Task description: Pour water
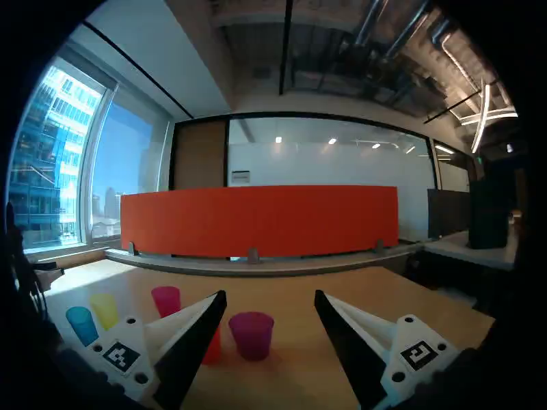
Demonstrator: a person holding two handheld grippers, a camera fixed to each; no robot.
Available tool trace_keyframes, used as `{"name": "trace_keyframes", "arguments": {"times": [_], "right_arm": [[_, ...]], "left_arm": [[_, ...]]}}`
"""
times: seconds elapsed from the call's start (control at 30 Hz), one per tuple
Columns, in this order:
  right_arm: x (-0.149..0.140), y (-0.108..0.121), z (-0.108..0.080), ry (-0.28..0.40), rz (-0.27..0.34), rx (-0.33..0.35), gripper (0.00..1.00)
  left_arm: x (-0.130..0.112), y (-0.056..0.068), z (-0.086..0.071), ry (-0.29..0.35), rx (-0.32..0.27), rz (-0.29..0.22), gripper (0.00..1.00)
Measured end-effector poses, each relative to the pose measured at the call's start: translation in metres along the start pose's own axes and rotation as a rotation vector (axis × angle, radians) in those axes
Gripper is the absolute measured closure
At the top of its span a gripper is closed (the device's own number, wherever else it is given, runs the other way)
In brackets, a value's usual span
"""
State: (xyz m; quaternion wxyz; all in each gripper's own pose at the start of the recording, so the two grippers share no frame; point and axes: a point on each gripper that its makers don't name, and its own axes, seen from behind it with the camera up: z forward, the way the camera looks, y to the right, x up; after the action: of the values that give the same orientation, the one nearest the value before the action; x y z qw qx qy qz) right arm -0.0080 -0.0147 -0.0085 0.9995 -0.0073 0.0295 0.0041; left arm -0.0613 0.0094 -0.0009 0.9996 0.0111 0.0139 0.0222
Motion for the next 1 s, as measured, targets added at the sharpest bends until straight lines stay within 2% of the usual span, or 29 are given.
{"name": "trace_keyframes", "arguments": {"times": [0.5, 0.77, 1.0], "right_arm": [[-0.002, 0.001, 0.011, 0.067, -0.044, -0.029, 0.0], [-0.023, 0.009, 0.008, 0.035, -0.052, -0.033, 0.0], [-0.032, 0.016, 0.007, 0.018, -0.014, -0.038, 0.0]], "left_arm": [[-0.001, 0.0, -0.001, 0.0, 0.0, 0.0, 0.11], [-0.001, 0.0, -0.001, 0.0, 0.0, 0.0, 0.11], [-0.001, -0.001, -0.001, 0.0, 0.0, 0.0, 0.11]]}}
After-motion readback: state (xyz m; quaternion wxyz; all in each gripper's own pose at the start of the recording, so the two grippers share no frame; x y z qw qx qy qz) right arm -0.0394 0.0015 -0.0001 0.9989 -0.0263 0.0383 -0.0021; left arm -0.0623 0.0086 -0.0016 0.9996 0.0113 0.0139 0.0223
